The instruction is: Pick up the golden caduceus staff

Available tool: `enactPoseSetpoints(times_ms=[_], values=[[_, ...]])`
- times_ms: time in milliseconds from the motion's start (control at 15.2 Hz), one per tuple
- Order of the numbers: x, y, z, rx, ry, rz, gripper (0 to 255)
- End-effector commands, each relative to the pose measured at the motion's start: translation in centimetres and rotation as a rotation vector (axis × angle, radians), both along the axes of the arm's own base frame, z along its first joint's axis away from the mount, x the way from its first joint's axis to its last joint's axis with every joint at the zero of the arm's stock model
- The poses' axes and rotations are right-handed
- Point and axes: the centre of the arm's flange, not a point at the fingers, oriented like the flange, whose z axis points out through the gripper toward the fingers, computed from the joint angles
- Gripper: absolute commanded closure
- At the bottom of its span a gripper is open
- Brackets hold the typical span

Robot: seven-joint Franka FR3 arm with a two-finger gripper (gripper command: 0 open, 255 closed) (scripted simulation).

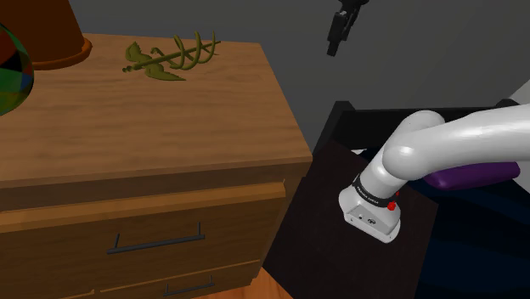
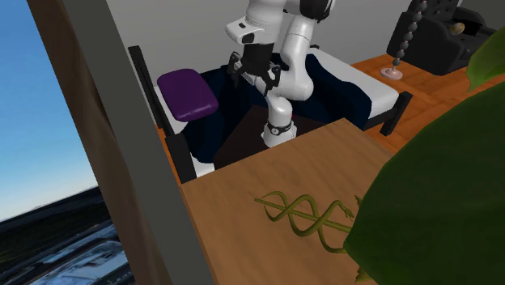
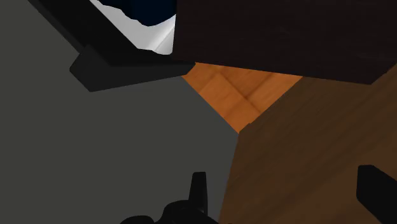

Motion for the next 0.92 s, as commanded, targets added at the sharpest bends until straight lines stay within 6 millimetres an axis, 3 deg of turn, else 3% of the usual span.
enactPoseSetpoints(times_ms=[0,858], values=[[0.0,0.0,0.0,0.0,0.0,0.0,0],[8.9,14.4,-0.3,-0.015,-0.1,-0.207,0]])
